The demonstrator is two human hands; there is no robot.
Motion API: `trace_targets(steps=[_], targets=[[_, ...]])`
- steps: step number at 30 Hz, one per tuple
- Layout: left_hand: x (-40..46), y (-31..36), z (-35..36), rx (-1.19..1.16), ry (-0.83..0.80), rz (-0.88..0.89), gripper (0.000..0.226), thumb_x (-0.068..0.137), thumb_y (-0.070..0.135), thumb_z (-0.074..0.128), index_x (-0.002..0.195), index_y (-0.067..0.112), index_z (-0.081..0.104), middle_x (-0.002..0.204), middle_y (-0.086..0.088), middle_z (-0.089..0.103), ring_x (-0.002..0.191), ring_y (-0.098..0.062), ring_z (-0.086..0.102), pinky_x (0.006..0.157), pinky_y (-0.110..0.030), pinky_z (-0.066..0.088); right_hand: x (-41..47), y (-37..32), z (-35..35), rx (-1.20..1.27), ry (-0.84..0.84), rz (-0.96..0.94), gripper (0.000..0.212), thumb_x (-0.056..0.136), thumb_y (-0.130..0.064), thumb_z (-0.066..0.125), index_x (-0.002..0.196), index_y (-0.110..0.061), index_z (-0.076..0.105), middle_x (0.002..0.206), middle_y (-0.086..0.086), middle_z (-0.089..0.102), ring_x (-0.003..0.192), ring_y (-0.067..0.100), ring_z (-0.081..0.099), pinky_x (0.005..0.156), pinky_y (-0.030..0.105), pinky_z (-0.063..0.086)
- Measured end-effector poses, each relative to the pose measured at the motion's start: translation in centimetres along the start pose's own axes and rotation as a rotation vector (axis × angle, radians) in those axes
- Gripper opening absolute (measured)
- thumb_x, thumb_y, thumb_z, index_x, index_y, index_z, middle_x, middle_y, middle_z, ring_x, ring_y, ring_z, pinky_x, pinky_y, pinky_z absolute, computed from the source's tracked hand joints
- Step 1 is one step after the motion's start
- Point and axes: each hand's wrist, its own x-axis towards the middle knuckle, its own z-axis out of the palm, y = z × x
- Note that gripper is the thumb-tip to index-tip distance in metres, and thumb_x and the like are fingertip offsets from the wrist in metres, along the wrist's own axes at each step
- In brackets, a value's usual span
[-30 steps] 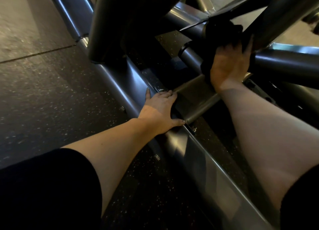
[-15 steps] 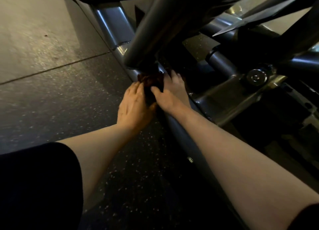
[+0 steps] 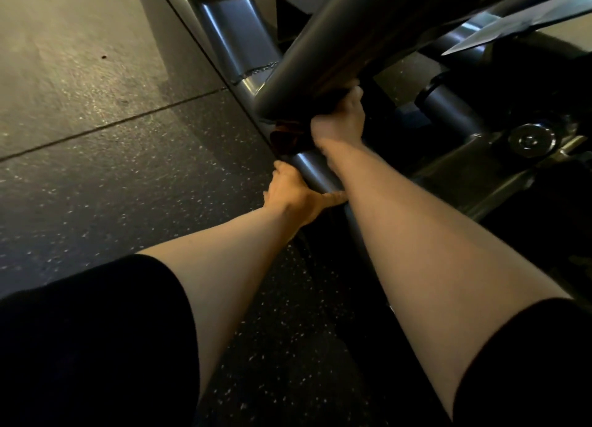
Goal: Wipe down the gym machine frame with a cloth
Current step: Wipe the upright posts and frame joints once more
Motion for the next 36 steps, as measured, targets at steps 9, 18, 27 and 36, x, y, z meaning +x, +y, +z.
trace_targets(steps=[9, 18, 27, 36], targets=[[-1.2, 0.3, 0.5, -0.044, 0.058, 0.070, 0.117, 0.041, 0.046, 0.073, 0.146, 0.017, 0.031, 0.141, -0.009, 0.049, 0.130, -0.032, 0.046, 0.108, -0.048, 0.040, -1.6, -0.3, 0.1, 0.064, 0.021, 0.034, 0.052, 0.084, -0.003, 0.058, 0.132, 0.000, 0.041, 0.133, 0.018, 0.049, 0.124, 0.032, 0.047, 0.095, 0.022, 0.032], [-4.6, 1.0, 2.3, 0.222, 0.333, 0.301, 0.076, 0.081, 0.034, 0.072, 0.143, 0.013, 0.034, 0.139, -0.010, 0.043, 0.123, -0.028, 0.048, 0.098, -0.041, 0.045, -2.0, 1.1, -2.9, 0.020, -0.037, 0.027, 0.045, 0.087, -0.004, 0.058, 0.129, -0.004, 0.041, 0.130, 0.017, 0.053, 0.121, 0.031, 0.053, 0.100, 0.031, 0.040], [-7.2, 4.1, 7.7, 0.587, -0.070, 0.758, 0.086, 0.087, 0.045, 0.065, 0.153, 0.014, 0.018, 0.162, -0.005, 0.010, 0.149, -0.018, 0.002, 0.119, -0.034, 0.001, -1.9, 7.6, -11.8, -0.252, 0.351, 0.069, 0.041, 0.091, -0.006, 0.051, 0.131, -0.013, 0.042, 0.131, 0.013, 0.053, 0.115, 0.034, 0.056, 0.092, 0.041, 0.046], [-6.9, 3.7, 9.9, 0.609, -0.061, 0.762, 0.082, 0.082, 0.047, 0.068, 0.147, 0.014, 0.032, 0.150, -0.005, 0.036, 0.146, -0.020, 0.018, 0.120, -0.040, -0.005, -6.5, 11.3, -13.6, -0.276, 0.175, -0.223, 0.008, 0.083, -0.011, 0.054, 0.088, -0.015, 0.059, 0.097, 0.001, 0.057, 0.099, 0.024, 0.054, 0.084, 0.031, 0.042]])
